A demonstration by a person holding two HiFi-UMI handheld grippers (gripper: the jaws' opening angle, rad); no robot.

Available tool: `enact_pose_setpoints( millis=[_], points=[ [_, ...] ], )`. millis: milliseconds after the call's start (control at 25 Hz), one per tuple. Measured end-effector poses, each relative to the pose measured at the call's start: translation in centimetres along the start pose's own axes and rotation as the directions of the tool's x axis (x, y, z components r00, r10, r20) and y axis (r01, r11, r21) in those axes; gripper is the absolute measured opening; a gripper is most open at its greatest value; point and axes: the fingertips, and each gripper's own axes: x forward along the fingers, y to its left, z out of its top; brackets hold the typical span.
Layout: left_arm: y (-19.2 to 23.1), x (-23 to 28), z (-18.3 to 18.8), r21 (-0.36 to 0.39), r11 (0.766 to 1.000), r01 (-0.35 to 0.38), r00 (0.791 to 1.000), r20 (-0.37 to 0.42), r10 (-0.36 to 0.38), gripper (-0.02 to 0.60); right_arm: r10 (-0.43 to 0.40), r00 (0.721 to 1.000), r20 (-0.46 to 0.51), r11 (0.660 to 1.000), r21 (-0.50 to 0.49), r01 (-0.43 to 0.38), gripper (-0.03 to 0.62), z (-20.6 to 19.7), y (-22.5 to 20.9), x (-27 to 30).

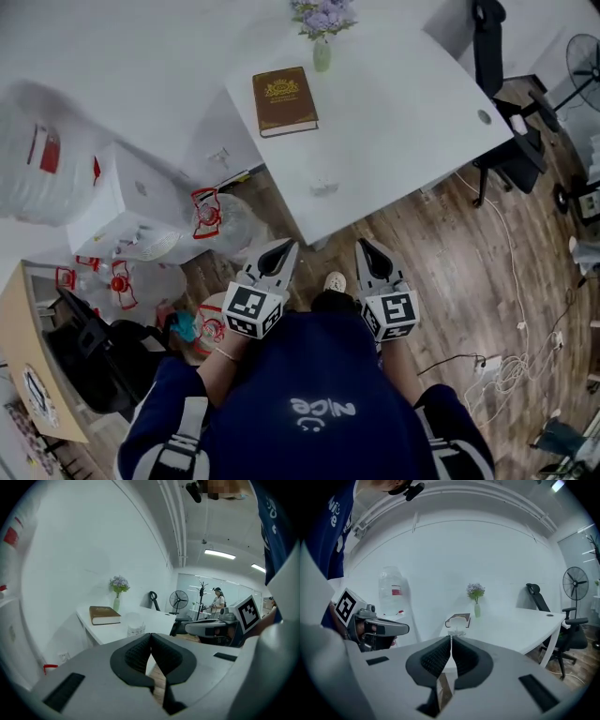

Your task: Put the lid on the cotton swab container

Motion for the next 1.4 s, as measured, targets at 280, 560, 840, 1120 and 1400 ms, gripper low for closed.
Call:
enact_pose_setpoints(
  millis=[280,560,840,1120,1400],
  points=[
    [-0.1,3.7,0.5,0.000,0.994,-0.109,0.994,-0.011,0.109,0.020,0.144,0.989,-0.026,0.989,-0.019,-0.144,0.052,1.0,-3.1,2.4],
    [0.1,5.7,0.2,-0.046,0.980,-0.193,0.981,-0.007,0.193,0.021,0.233,0.972,-0.043,0.972,-0.027,-0.234,0.052,1.3,-5.3,3.9],
    [2.7,7.2,0.6,-0.041,0.978,-0.207,0.978,-0.016,0.206,0.021,0.256,0.965,-0.056,0.967,0.016,-0.256,0.052,1.5,-6.1,5.7],
    [5.3,9.6,1.2,-0.061,0.989,-0.135,0.991,-0.026,0.133,0.058,0.232,0.970,-0.071,0.973,0.039,-0.229,0.053,2.6,-7.5,8.9],
    [7.2,12.2,1.6,-0.047,0.999,-0.011,0.998,-0.060,0.008,0.225,0.224,0.971,-0.083,0.974,0.061,-0.219,0.054,4.6,-8.8,13.4]
  ],
)
